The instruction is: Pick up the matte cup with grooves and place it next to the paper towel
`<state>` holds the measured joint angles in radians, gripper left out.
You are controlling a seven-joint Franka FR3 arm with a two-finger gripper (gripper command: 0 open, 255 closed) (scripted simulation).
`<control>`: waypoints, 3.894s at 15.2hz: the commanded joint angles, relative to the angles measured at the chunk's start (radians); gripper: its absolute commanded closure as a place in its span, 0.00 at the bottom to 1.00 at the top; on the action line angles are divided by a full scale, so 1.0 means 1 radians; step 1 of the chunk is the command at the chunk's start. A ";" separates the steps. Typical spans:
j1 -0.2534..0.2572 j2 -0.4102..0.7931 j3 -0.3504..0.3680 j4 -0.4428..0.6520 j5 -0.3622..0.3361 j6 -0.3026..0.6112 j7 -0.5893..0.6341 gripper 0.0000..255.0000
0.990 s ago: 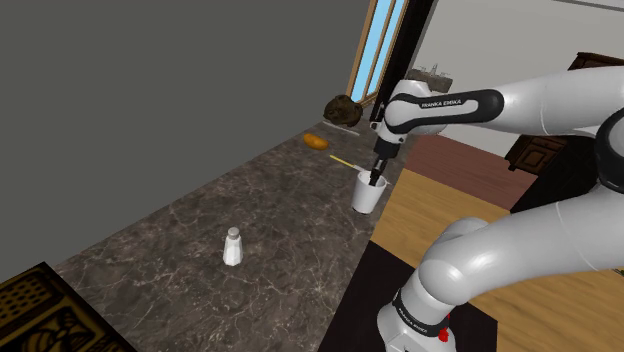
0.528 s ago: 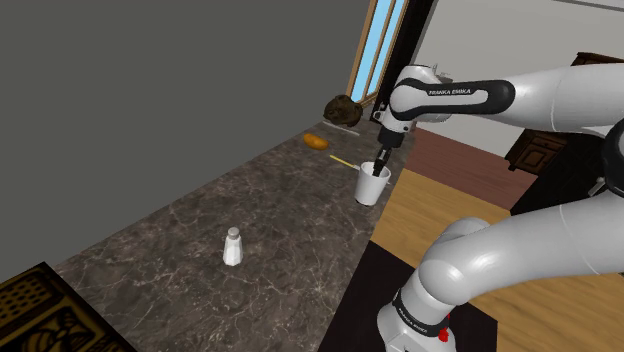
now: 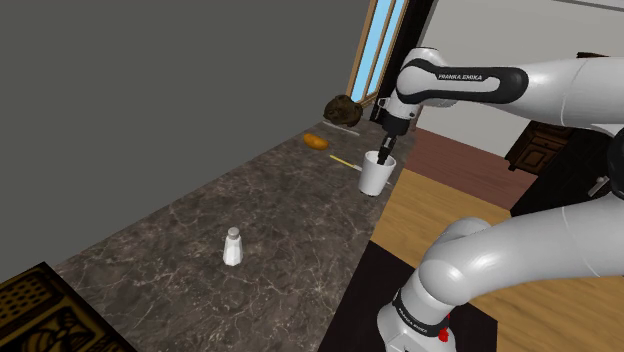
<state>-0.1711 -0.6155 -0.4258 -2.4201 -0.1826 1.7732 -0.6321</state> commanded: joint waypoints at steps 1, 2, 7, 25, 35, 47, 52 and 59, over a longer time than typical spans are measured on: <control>0.001 -0.003 0.005 0.026 0.003 -0.029 0.000 1.00; 0.002 -0.003 0.007 0.039 0.005 -0.042 0.000 1.00; 0.006 -0.003 0.019 0.105 0.014 -0.109 0.001 1.00; 0.026 0.043 0.047 0.380 0.045 -0.339 -0.002 1.00; 0.042 -0.153 0.246 0.227 0.135 -0.392 0.210 1.00; 0.098 -0.295 0.517 0.140 0.347 -0.430 0.491 1.00; 0.124 -0.308 0.635 0.148 0.447 -0.430 0.610 1.00; 0.146 -0.281 0.805 0.205 0.578 -0.412 0.776 1.00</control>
<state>-0.0286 -0.8983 0.3539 -2.2230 0.3748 1.3589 0.1173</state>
